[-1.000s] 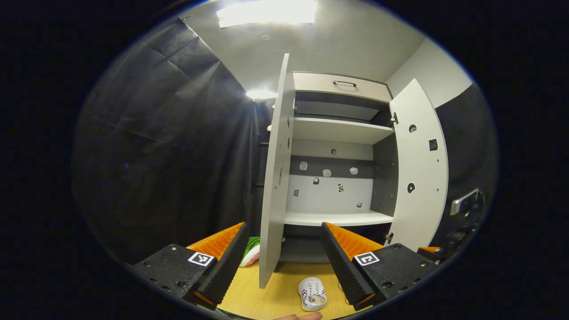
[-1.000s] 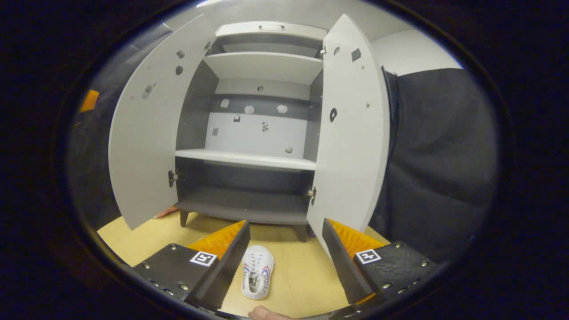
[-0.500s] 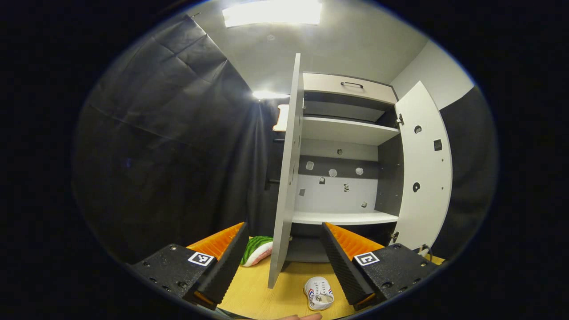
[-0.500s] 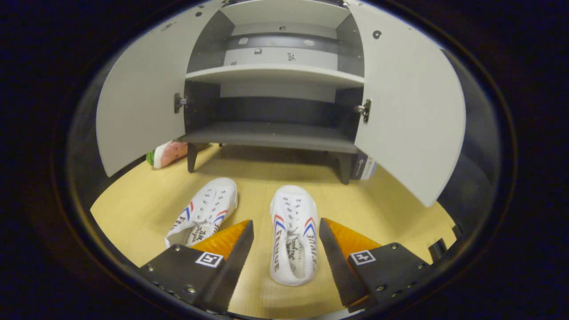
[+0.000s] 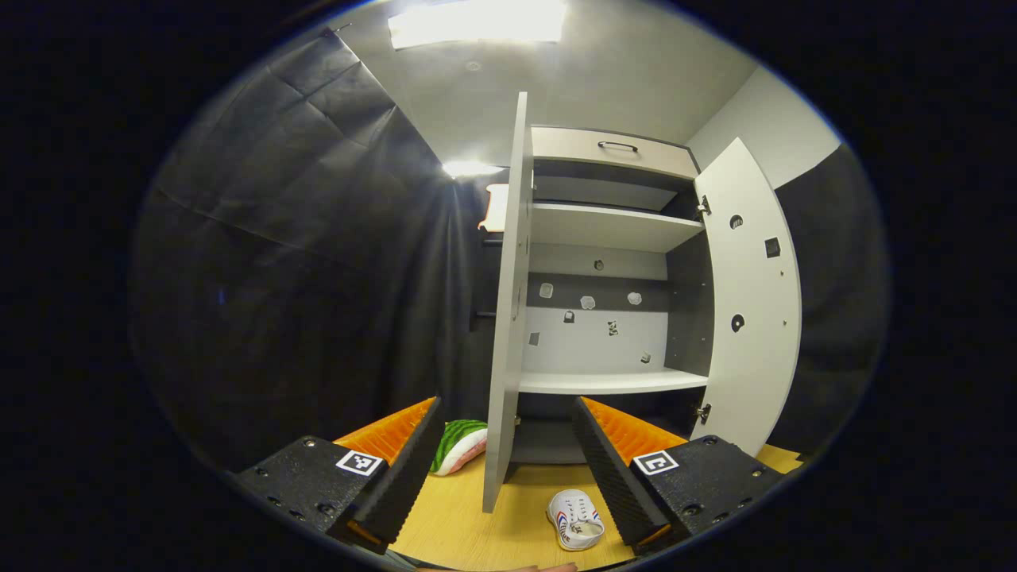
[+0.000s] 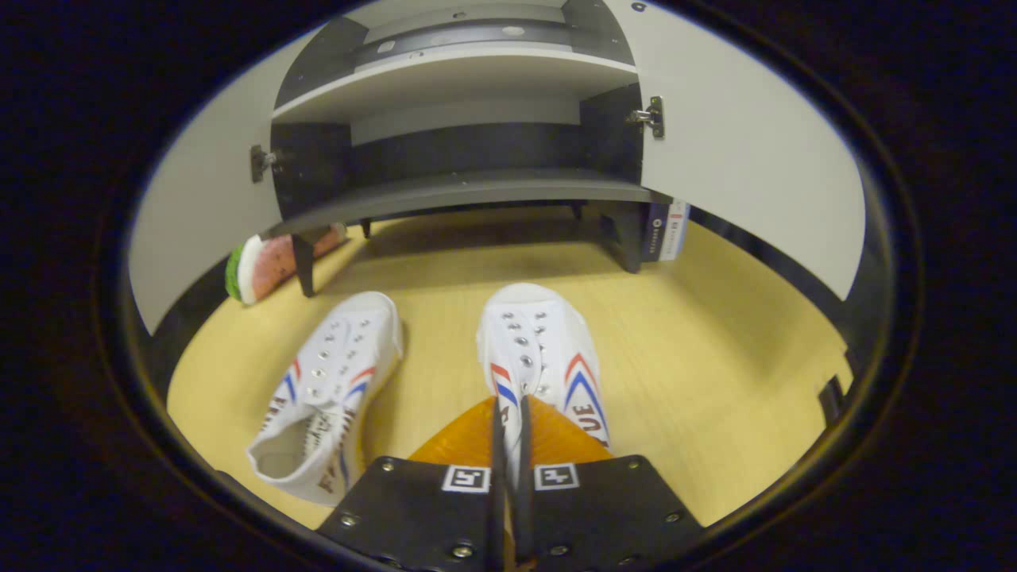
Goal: Grab one shoe with the right hand and put it into the shoe cabinet, grab the other shoe with the left hand and put it into the shoe cabinet; then close the right door with the right hand and the left door with the left hand.
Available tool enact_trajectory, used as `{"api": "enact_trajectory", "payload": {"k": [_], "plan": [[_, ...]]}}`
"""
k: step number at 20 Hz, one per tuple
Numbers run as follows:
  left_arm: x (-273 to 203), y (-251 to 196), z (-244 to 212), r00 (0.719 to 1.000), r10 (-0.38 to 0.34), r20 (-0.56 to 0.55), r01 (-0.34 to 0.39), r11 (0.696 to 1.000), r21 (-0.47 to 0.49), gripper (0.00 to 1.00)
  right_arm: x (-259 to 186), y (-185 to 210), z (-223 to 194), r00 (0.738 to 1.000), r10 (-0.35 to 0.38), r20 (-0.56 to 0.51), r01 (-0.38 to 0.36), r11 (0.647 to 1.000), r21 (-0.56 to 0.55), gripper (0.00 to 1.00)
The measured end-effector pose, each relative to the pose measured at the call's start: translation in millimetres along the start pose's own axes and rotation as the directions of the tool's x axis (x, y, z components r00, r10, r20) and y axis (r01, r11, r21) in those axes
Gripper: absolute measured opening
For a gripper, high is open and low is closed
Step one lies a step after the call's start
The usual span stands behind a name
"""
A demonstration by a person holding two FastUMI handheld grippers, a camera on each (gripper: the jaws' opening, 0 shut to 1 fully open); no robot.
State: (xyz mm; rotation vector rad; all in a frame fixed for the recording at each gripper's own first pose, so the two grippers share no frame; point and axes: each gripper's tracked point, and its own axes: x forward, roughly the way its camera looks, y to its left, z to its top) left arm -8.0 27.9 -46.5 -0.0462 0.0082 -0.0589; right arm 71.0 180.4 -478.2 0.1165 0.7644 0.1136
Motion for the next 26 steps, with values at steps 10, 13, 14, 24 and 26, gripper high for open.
{"api": "enact_trajectory", "payload": {"k": [10, 13, 14, 24, 26], "plan": [[-5.7, -9.2, -6.5, 0.998, -0.068, -0.005, 0.068, 0.997, 0.032, 0.99, -39.0, 9.2, 17.6, 0.974, 0.154, 0.168, -0.167, 0.984, 0.066, 0.01], [-6.7, -8.3, -13.7, 0.997, -0.074, -0.017, 0.074, 0.997, 0.029, 0.99, -58.6, 22.7, 38.9, 0.962, 0.17, 0.215, -0.179, 0.984, 0.025, 0.01], [-6.3, -9.8, -16.1, 0.996, -0.081, -0.023, 0.082, 0.996, 0.032, 0.98, -66.6, 25.0, 50.8, 0.957, 0.169, 0.235, -0.174, 0.985, 0.001, 0.01], [12.5, -22.7, -41.6, 0.992, -0.071, -0.102, 0.071, 0.997, -0.003, 0.99, -152.5, 50.4, 210.5, 0.888, 0.244, 0.39, -0.164, 0.96, -0.227, 0.01], [17.1, -31.7, -43.3, 0.991, -0.085, -0.1, 0.083, 0.996, -0.023, 0.99, -165.2, 52.0, 249.5, 0.878, 0.236, 0.415, -0.125, 0.953, -0.278, 0.01]]}}
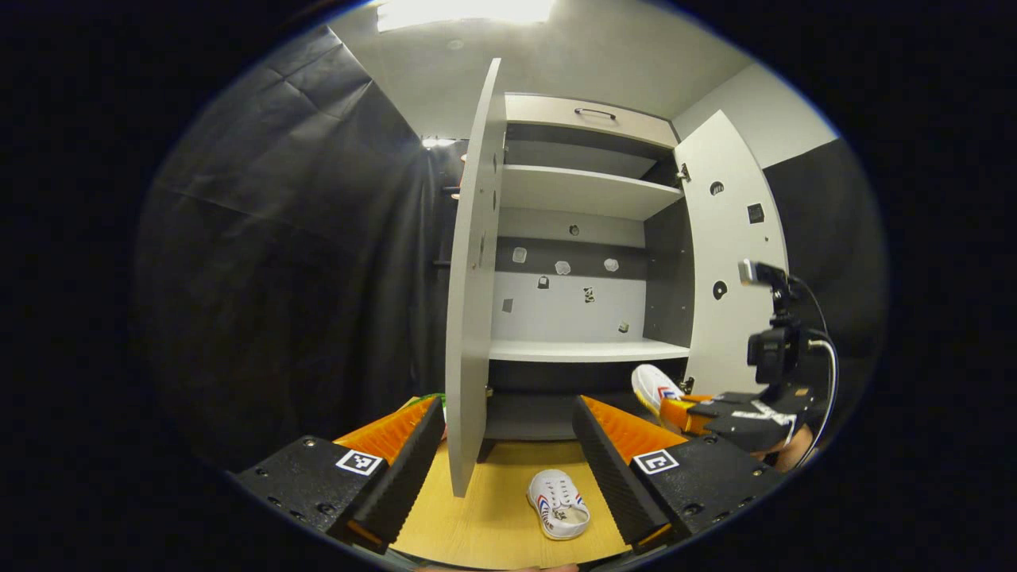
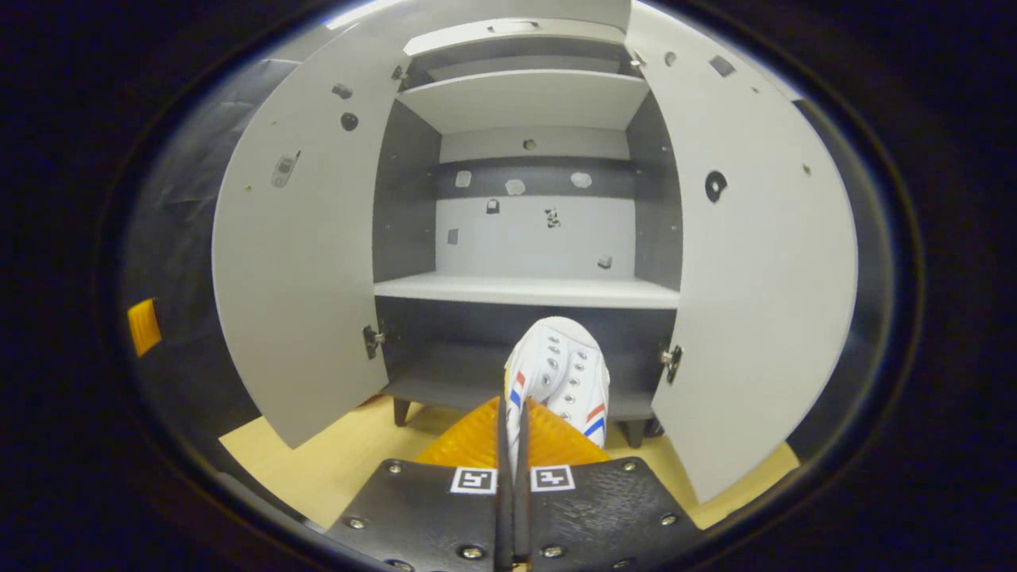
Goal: Grab one shoe with the right hand and put it into the shoe cabinet, grab the other shoe with the left hand and put it into the shoe cabinet; then close the right door with the right hand and the left door with the left hand.
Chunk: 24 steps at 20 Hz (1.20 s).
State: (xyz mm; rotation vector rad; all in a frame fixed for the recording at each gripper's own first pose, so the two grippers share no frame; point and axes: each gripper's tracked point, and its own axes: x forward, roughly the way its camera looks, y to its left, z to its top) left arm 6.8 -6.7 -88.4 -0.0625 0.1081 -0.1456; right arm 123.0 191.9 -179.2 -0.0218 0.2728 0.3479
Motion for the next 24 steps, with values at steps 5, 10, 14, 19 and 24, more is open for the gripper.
{"api": "enact_trajectory", "payload": {"k": [5, 10, 14, 19, 24], "plan": [[18.5, -16.4, -6.7, 0.999, -0.035, 0.002, 0.035, 0.999, -0.026, 0.99, 31.9, -9.8, 95.1, 0.999, -0.005, 0.043, 0.008, 0.996, -0.084, 0.01], [38.3, -30.2, -13.7, 0.998, -0.054, -0.014, 0.054, 0.998, -0.019, 0.99, 111.9, -32.2, 146.3, 0.998, -0.066, -0.009, 0.064, 0.992, -0.108, 0.01], [52.6, -49.2, -19.0, 0.994, -0.102, -0.024, 0.101, 0.994, -0.036, 0.99, 195.4, -51.5, 152.9, 0.992, -0.09, -0.092, 0.076, 0.987, -0.142, 0.01], [67.2, -53.9, -35.0, 0.992, -0.118, -0.05, 0.117, 0.993, -0.021, 0.99, 268.3, -65.3, 132.7, 0.975, -0.121, -0.187, 0.064, 0.957, -0.284, 0.01], [81.0, -52.3, -52.6, 0.991, -0.11, -0.081, 0.11, 0.994, -0.003, 0.99, 307.9, -74.2, 100.1, 0.959, -0.138, -0.249, 0.043, 0.935, -0.353, 0.03]]}}
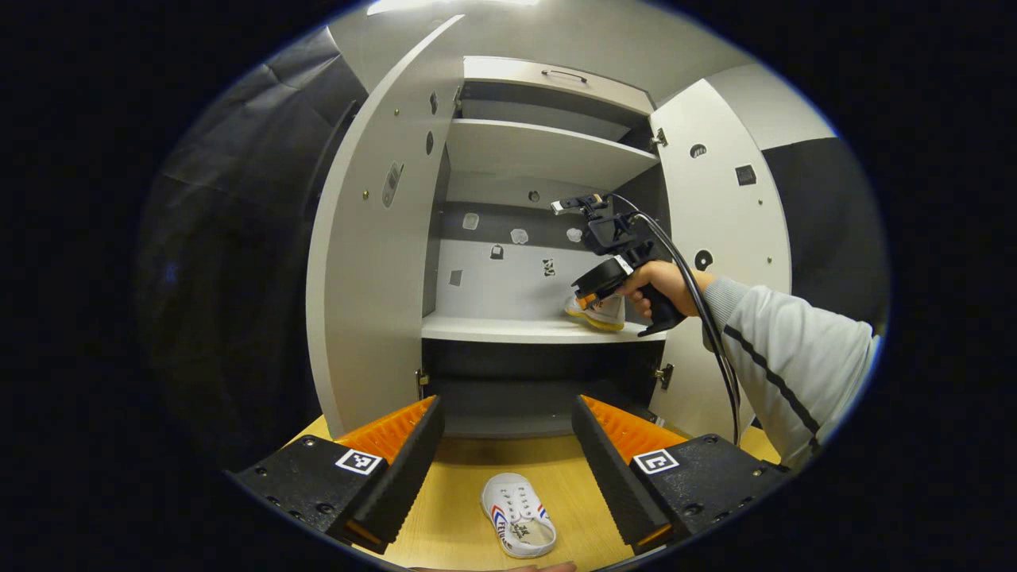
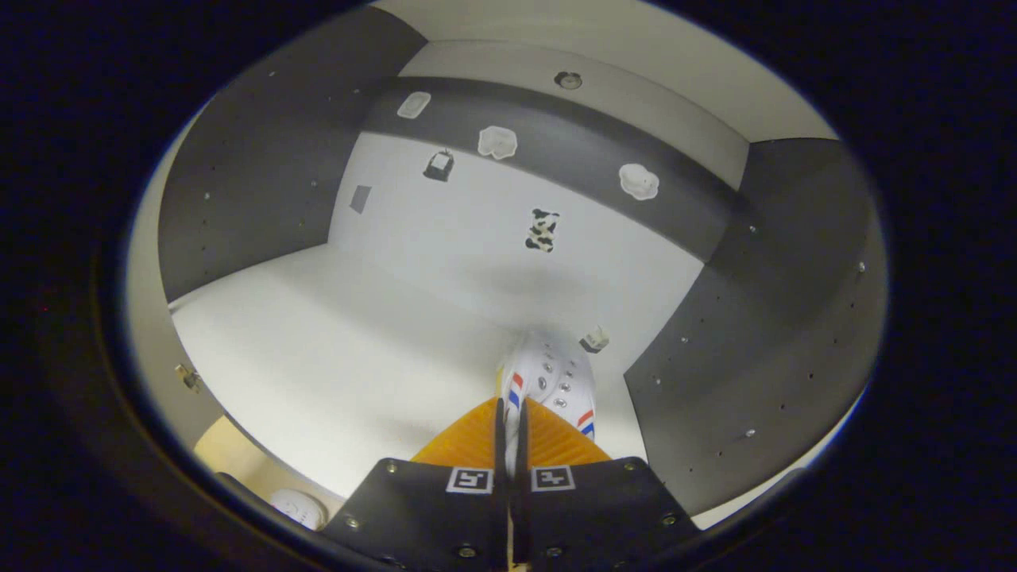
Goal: Grab one shoe with the right hand and put it into the shoe cabinet, grab the other shoe with the left hand and put it into the shoe cabinet; then close the right door with the right hand and the left door with the left hand.
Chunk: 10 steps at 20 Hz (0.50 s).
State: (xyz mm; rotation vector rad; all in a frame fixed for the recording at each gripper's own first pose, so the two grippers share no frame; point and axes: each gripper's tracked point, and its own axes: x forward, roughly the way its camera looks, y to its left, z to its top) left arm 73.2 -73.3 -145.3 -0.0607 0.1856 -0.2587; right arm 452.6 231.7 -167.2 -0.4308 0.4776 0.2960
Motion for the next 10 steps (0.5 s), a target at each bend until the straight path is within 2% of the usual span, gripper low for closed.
{"api": "enact_trajectory", "payload": {"k": [2, 4, 5, 7, 8, 9, 10], "plan": [[3.6, 0.2, -7.0, 1.0, 0.005, -0.022, -0.006, 1.0, -0.01, 0.99, 0.2, -4.7, 9.0, 0.999, -0.023, 0.032, 0.022, 1.0, 0.009, 0.03], [3.3, 0.1, -15.5, 0.999, 0.007, -0.053, -0.008, 1.0, -0.017, 0.99, -9.9, -18.9, 28.1, 0.99, -0.108, 0.093, 0.107, 0.994, 0.017, 0.11], [2.1, -0.2, -16.4, 0.998, 0.009, -0.058, -0.01, 1.0, -0.017, 0.99, -17.5, -22.9, 38.0, 0.982, -0.131, 0.137, 0.129, 0.991, 0.025, 0.25], [-0.1, 1.7, -16.0, 0.998, 0.02, -0.059, -0.021, 1.0, -0.011, 0.99, -42.9, -16.9, 44.4, 0.975, -0.135, 0.176, 0.134, 0.991, 0.02, 0.42], [-0.9, 0.7, -14.1, 0.998, 0.015, -0.056, -0.016, 1.0, -0.013, 0.99, -55.4, -10.9, 46.4, 0.973, -0.121, 0.199, 0.121, 0.993, 0.015, 0.55], [-2.3, -0.5, -12.8, 0.998, 0.01, -0.054, -0.011, 1.0, -0.014, 0.99, -73.6, -3.2, 48.8, 0.969, -0.109, 0.22, 0.112, 0.994, -0.001, 0.78], [-3.4, 0.7, -12.2, 0.998, 0.01, -0.057, -0.01, 1.0, -0.013, 0.99, -91.5, 1.8, 49.5, 0.963, -0.105, 0.249, 0.112, 0.994, -0.017, 0.87]]}}
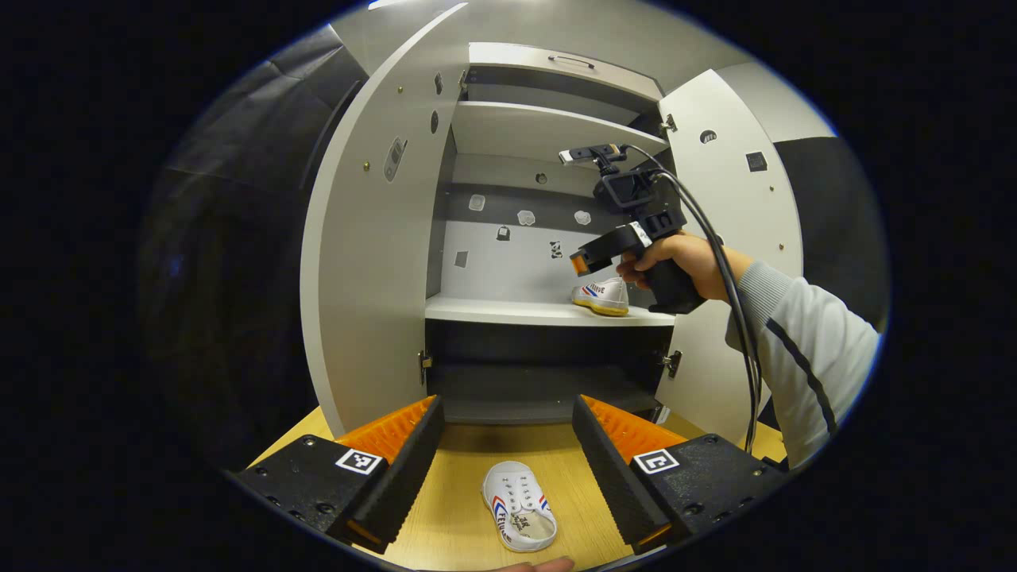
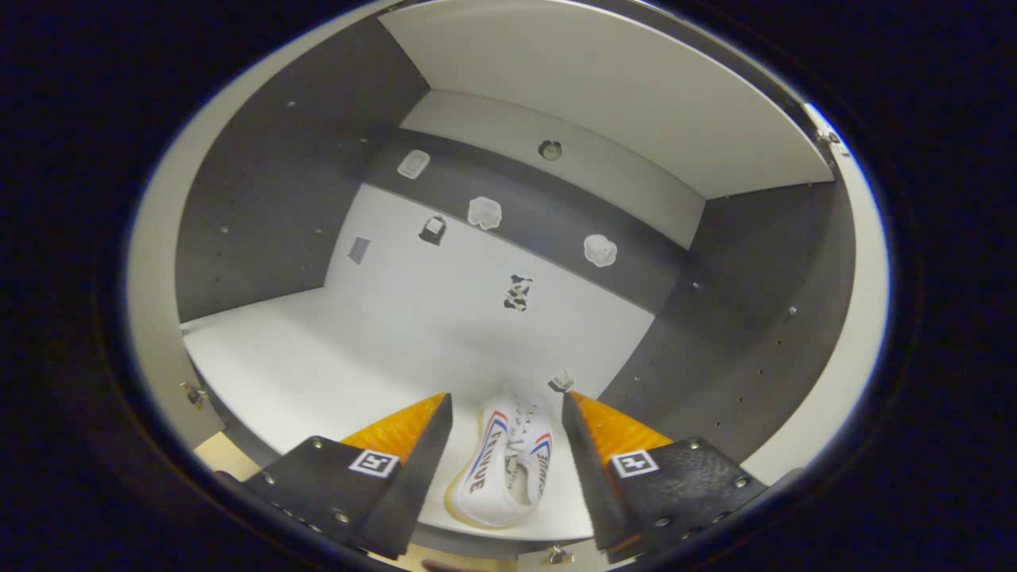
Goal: Grab one shoe with the right hand and put it into the shoe cabinet, grab the other shoe with the left hand and put it into the shoe cabinet; then close the right door with the right hand and the left door with the left hand.
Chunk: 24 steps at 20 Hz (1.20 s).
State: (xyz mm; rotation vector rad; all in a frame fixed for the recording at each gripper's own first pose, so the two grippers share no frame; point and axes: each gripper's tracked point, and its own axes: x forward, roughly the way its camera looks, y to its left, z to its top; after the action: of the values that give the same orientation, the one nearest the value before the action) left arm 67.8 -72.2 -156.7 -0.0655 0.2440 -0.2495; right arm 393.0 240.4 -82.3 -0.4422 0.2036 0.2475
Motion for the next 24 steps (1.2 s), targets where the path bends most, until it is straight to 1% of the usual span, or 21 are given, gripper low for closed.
{"api": "enact_trajectory", "payload": {"k": [1, 3, 5, 7, 10, 11, 12, 13, 15, 17, 18, 19, 21, 24], "plan": [[-1.3, 1.7, -0.1, 1.0, 0.005, 0.002, -0.005, 1.0, 0.002, 0.99, -14.8, 1.2, 4.9, 1.0, -0.009, 0.027, 0.009, 1.0, -0.015, 0.99], [-4.6, 5.6, -2.4, 1.0, 0.024, -0.003, -0.024, 1.0, 0.013, 0.99, -52.1, 9.7, 13.9, 0.997, 0.002, 0.08, -0.001, 1.0, -0.02, 0.99], [-6.7, 5.6, -9.1, 0.999, 0.034, -0.024, -0.033, 0.999, 0.018, 0.99, -91.1, 16.7, 15.8, 0.994, 0.014, 0.111, -0.014, 1.0, 0.0, 0.99], [-8.7, 5.5, -17.3, 0.998, 0.049, -0.045, -0.047, 0.998, 0.032, 0.99, -133.1, 20.1, 17.6, 0.989, 0.017, 0.148, -0.02, 1.0, 0.022, 0.98], [-8.4, -6.3, -35.6, 0.997, 0.011, -0.073, -0.006, 0.998, 0.068, 0.99, -199.1, 17.4, 16.8, 0.971, -0.019, 0.237, 0.003, 0.998, 0.067, 0.99], [-8.4, -7.8, -45.6, 0.996, 0.001, -0.089, 0.006, 0.997, 0.078, 0.99, -218.3, 18.6, 11.9, 0.967, -0.022, 0.254, -0.001, 0.996, 0.09, 0.98], [-8.8, -7.1, -57.8, 0.993, 0.0, -0.12, 0.011, 0.996, 0.087, 0.99, -236.4, 18.0, 4.4, 0.964, -0.028, 0.266, -0.005, 0.993, 0.12, 0.99], [-10.9, -8.8, -69.2, 0.991, -0.011, -0.134, 0.023, 0.996, 0.088, 0.99, -251.4, 15.9, -2.0, 0.961, -0.046, 0.273, 0.002, 0.987, 0.158, 0.99], [-9.2, -12.7, -88.6, 0.986, -0.03, -0.164, 0.044, 0.996, 0.082, 0.99, -271.0, 4.0, -25.0, 0.964, -0.101, 0.246, 0.05, 0.978, 0.204, 0.98], [-7.2, -9.8, -108.4, 0.977, -0.027, -0.211, 0.042, 0.997, 0.067, 0.99, -284.4, -4.2, -47.4, 0.969, -0.144, 0.2, 0.092, 0.964, 0.248, 0.99], [-4.2, -9.4, -116.9, 0.974, -0.033, -0.225, 0.046, 0.997, 0.054, 1.0, -288.9, -6.3, -61.0, 0.974, -0.152, 0.171, 0.098, 0.953, 0.288, 0.98], [-1.0, -8.1, -123.8, 0.971, -0.036, -0.235, 0.047, 0.998, 0.042, 1.0, -293.0, -6.2, -71.8, 0.979, -0.144, 0.143, 0.091, 0.941, 0.327, 0.98], [5.7, 1.2, -141.8, 0.965, -0.03, -0.262, 0.036, 0.999, 0.017, 1.0, -297.5, -12.5, -89.3, 0.984, -0.138, 0.114, 0.087, 0.925, 0.37, 0.98], [15.0, 10.1, -176.7, 0.939, -0.031, -0.343, 0.021, 0.999, -0.034, 1.0, -307.7, -16.2, -110.0, 0.986, -0.131, 0.103, 0.077, 0.908, 0.412, 0.98]]}}
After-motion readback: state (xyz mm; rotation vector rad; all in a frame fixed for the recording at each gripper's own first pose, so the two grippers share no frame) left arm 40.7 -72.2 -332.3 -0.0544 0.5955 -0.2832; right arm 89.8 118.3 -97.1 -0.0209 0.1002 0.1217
